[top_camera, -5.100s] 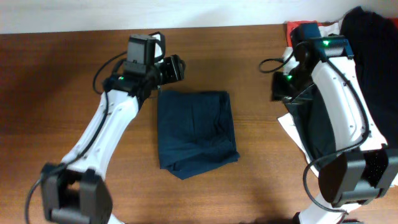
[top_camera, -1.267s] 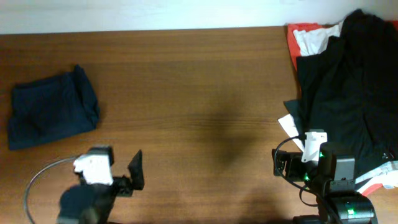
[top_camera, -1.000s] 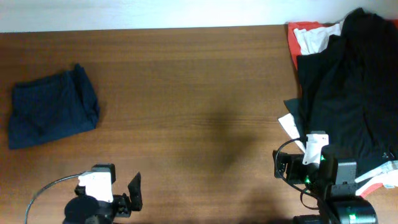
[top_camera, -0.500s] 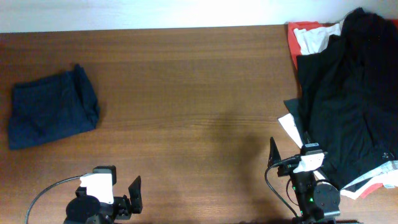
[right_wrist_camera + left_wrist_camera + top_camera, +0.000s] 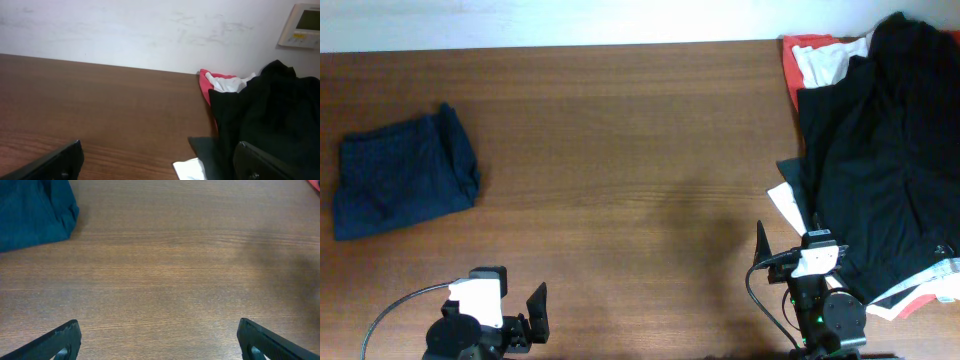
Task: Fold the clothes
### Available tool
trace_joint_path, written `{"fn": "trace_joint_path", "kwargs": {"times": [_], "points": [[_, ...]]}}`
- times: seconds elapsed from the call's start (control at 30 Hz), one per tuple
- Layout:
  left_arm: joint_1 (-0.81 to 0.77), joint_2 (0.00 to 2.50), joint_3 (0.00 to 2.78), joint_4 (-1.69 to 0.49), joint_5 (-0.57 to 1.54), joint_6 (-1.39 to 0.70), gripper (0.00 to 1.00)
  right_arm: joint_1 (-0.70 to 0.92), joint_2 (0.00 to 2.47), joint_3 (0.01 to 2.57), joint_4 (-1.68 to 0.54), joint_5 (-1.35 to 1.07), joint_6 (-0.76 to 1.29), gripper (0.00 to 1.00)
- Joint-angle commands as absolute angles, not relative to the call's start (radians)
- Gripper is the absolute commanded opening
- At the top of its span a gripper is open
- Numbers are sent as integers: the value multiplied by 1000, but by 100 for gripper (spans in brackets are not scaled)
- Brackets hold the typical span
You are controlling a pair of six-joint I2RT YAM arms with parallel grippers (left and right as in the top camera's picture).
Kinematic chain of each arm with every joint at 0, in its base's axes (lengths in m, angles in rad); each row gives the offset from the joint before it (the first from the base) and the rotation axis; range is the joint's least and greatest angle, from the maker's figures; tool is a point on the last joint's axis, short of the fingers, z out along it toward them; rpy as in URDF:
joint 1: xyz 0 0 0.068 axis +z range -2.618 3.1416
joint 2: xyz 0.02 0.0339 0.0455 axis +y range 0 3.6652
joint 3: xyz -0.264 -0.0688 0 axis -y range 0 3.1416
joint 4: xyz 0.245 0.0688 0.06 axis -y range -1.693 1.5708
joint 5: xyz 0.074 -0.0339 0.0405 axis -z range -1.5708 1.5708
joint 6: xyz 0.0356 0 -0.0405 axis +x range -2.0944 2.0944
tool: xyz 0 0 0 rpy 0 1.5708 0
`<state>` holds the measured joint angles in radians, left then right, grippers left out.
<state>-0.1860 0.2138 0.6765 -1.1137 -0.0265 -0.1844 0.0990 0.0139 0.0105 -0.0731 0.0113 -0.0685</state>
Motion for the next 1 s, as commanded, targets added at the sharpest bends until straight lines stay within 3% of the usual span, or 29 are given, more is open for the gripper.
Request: {"fn": "trace_joint_path", "kwargs": {"times": [0.0, 0.13, 0.23, 0.27, 0.4, 0.5, 0.97], "points": [[-187, 208, 674, -1112, -30, -197, 99, 103, 6, 6, -79, 38, -74, 99], [-187, 178, 636, -1097, -33, -196, 99, 103, 6, 6, -79, 38, -74, 99], [-166, 62, 498, -928, -80, -191, 99, 103, 6, 6, -79, 38, -74, 99], [-146, 17, 430, -830, -90, -176, 99, 103, 6, 6, -79, 38, -74, 99], [-95, 5, 39, 14, -38, -9, 99, 103, 6, 6, -79, 38, -74, 99], [-84, 5, 8, -82, -22, 5, 99, 103, 6, 6, -79, 38, -74, 99], [-85, 5, 9, -83, -18, 5, 99, 103, 6, 6, -79, 38, -74, 99]]}}
